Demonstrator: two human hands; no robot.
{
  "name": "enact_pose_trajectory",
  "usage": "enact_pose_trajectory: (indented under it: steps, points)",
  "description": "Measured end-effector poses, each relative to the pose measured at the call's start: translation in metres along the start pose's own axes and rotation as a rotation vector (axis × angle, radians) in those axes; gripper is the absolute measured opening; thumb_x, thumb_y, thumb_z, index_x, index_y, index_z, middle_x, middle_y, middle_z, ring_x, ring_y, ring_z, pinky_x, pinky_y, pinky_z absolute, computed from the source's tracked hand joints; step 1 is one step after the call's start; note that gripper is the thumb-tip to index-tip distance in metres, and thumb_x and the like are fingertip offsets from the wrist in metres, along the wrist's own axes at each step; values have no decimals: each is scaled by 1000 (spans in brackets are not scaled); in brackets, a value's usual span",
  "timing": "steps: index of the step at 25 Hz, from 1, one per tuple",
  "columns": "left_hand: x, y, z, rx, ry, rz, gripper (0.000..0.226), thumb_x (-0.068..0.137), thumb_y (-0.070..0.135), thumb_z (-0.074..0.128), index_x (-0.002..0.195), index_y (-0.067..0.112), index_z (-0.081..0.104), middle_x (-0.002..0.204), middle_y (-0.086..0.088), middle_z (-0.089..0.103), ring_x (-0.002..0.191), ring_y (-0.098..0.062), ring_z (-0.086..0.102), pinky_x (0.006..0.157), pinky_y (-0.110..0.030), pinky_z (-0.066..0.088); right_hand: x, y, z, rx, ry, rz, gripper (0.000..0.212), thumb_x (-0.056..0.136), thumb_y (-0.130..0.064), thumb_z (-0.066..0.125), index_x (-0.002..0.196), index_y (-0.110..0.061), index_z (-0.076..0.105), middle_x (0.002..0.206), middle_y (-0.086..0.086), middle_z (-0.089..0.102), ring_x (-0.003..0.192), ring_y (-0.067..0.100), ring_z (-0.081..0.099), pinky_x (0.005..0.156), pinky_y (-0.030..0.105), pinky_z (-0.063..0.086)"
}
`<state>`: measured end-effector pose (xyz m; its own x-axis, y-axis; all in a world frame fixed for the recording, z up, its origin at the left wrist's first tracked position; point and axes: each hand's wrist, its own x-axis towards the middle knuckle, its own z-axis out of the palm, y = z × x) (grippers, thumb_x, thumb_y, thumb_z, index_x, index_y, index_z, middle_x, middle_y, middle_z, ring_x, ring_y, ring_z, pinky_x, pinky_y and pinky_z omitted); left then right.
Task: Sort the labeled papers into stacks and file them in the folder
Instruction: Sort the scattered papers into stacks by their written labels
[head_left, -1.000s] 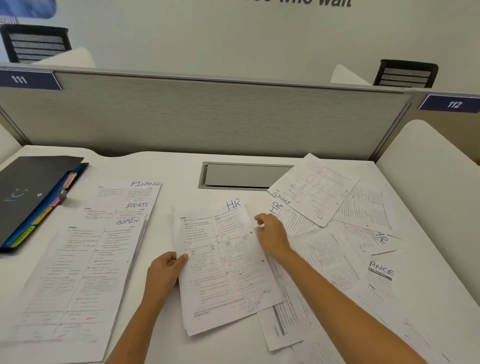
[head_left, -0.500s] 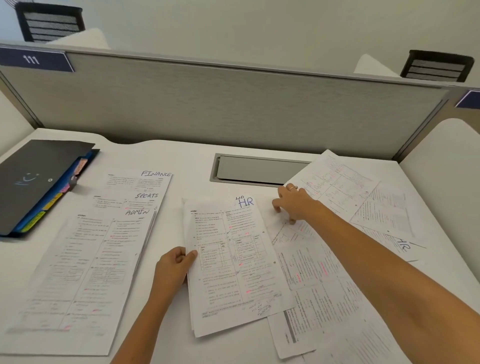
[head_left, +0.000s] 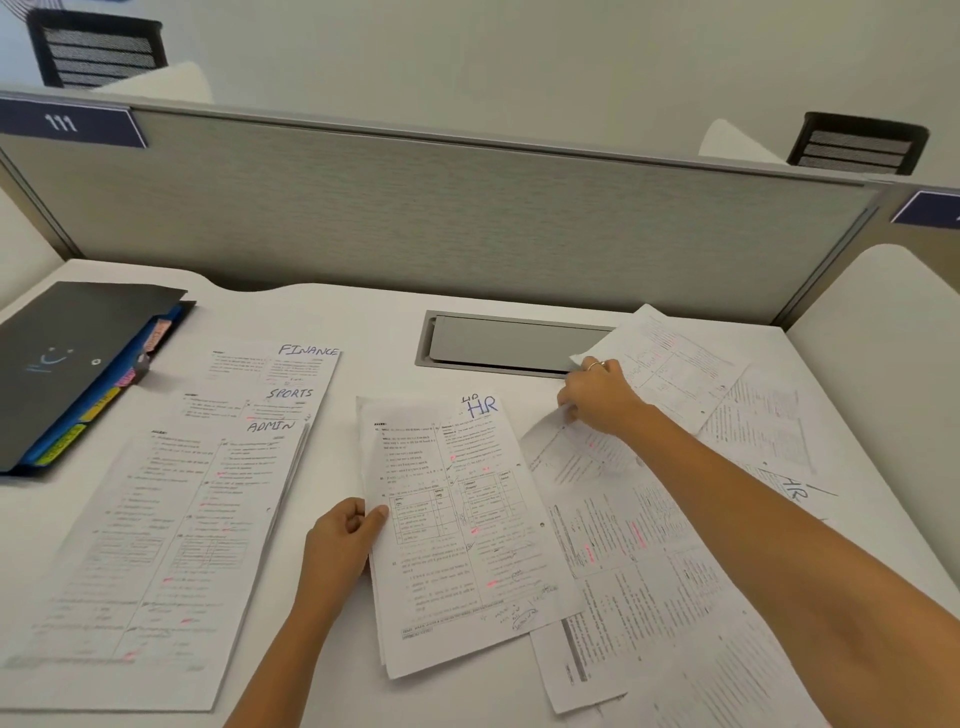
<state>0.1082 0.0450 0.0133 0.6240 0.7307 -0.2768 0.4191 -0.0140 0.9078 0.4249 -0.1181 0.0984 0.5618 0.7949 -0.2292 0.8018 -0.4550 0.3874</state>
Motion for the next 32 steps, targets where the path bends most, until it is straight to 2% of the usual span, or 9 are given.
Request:
enact_pose_trajectory:
  steps: [5,8,13,15,19,22,24,27,32]
  points:
    - [-5,0,-1,28,6,35,28,90,26,62,80,0,58,77,-12,71,73,-31,68,63,-39,53,-8,29,-47,151,253,258,24,88,-5,52,102,-17,67,107,4,64,101,29,58,83,34,39]
    - [-4,1,-2,30,-1,30,29,91,26,62,79,0,57,77,-10,71,75,-34,68,64,-39,53,-19,54,-78,324,458,363,21,89,-6,53,103,-10,68,102,13,67,91,35,63,71,34,45]
    - [-5,4,-3,39,-50,29,32,92,26,61,80,-4,58,77,-9,72,74,-32,69,63,-39,55,-42,87,-130,573,810,365,24,91,-10,51,102,-12,72,100,10,73,90,32,66,78,39,53]
    - [-5,5,-5,38,-70,21,34,92,27,61,79,-4,57,77,-12,72,73,-33,68,60,-35,53,-49,98,-154,680,861,344,24,90,-9,53,104,-10,72,100,9,73,91,24,65,80,28,49]
    - [-5,7,-8,27,-115,-10,33,92,27,61,82,-4,58,79,-12,72,74,-35,69,62,-37,54,-56,109,-184,983,749,243,12,86,-13,66,95,-10,72,70,-3,62,58,-12,50,58,3,36]
    - [-4,9,-8,20,-149,-32,32,91,28,62,85,-4,60,79,-12,73,74,-33,69,66,-40,56,-48,100,-180,1083,498,96,8,83,-17,71,90,-12,70,53,-17,59,45,-10,46,50,5,37]
    - [-3,10,-10,0,-164,-49,32,90,28,63,81,-2,59,74,-13,70,67,-30,66,66,-42,55,-34,78,-162,1034,310,13,8,82,-16,72,88,-10,71,50,-18,60,46,-5,48,47,7,38]
    - [-2,12,-11,-32,-175,-71,32,91,27,62,74,2,55,66,-10,59,62,-23,58,61,-36,53,-7,27,-123,928,95,-100,7,81,-16,72,86,-12,72,63,-10,60,58,5,49,47,9,38]
    - [0,11,-8,-35,-124,-92,53,97,46,42,77,-3,50,73,-20,64,64,-27,62,58,-32,56,25,-48,-61,918,-45,-75,11,82,-20,71,90,-12,71,80,-1,62,78,13,54,63,22,41]
